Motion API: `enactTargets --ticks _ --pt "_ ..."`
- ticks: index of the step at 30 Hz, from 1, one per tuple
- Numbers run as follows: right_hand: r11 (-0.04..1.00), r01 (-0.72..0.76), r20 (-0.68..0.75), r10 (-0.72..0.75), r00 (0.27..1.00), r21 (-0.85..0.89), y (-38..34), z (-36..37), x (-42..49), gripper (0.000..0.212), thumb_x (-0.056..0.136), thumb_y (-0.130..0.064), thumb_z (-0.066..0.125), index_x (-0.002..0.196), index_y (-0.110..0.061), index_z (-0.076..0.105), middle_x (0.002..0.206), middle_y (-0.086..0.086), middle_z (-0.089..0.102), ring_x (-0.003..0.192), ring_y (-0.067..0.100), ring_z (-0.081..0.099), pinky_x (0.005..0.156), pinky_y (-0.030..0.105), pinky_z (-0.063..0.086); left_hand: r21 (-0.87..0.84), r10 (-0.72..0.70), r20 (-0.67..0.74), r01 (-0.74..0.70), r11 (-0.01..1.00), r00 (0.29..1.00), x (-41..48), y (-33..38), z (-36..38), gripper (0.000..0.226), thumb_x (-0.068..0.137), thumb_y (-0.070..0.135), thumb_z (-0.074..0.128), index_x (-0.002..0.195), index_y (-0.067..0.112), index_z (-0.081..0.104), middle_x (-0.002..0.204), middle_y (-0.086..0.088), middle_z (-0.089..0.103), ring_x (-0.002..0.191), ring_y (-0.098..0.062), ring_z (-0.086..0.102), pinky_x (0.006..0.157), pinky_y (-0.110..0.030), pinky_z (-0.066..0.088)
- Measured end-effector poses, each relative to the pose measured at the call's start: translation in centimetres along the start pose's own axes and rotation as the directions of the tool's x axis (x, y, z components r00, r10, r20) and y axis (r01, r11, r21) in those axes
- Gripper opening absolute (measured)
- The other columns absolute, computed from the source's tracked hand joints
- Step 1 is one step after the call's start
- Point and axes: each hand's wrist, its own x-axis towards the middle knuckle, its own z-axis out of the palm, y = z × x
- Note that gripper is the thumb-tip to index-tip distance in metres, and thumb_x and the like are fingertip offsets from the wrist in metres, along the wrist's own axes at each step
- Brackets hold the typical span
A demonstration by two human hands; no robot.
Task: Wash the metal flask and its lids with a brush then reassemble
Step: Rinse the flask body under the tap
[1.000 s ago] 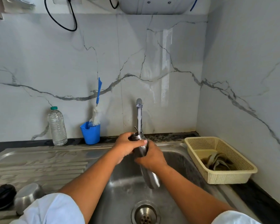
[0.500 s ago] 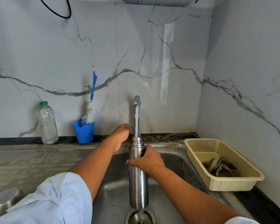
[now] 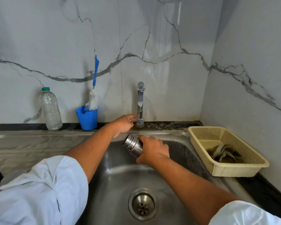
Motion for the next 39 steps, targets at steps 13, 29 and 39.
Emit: enactTargets --ticks 13,29,39 --pt "0.672 0.379 -0.028 -0.511 0.859 -0.636 -2.8 -1.2 -5.6 0.053 0.089 -0.037 0.071 0.139 -0.037 0.054 0.136 0.004 0.049 0.13 0.03 0.041 0.105 0.048 0.029 0.068 -0.126 0.009 0.126 0.99 0.992 -9.5 -3.4 -2.4 0.028 0.107 0.021 0.054 0.133 0.018 0.064 0.13 -0.004 0.066 0.118 -0.017 0.064 0.095 -0.037 0.056" --pt "0.213 0.491 0.095 -0.844 0.528 -0.844 -2.2 -2.0 -7.3 0.05 0.085 -0.029 0.07 0.133 -0.039 0.057 0.138 -0.006 0.053 0.142 0.029 0.039 0.114 0.056 0.037 -0.312 0.023 0.038 -0.01 0.95 0.999 -12.8 0.3 -1.3 0.08 0.064 0.059 0.091 0.13 0.023 0.064 0.113 0.001 0.078 0.109 -0.02 0.073 0.104 -0.045 0.054" --pt "0.69 0.472 -0.243 -0.672 0.7 -0.548 -0.9 -4.2 -7.6 0.047 0.087 -0.017 0.064 0.134 -0.02 0.058 0.134 0.008 0.061 0.125 0.03 0.058 0.106 0.045 0.043 -0.301 0.019 -0.335 -0.126 0.945 0.942 -14.6 0.2 -3.5 0.061 0.073 0.039 0.092 0.124 0.022 0.063 0.115 0.005 0.071 0.104 -0.013 0.067 0.079 -0.027 0.051"
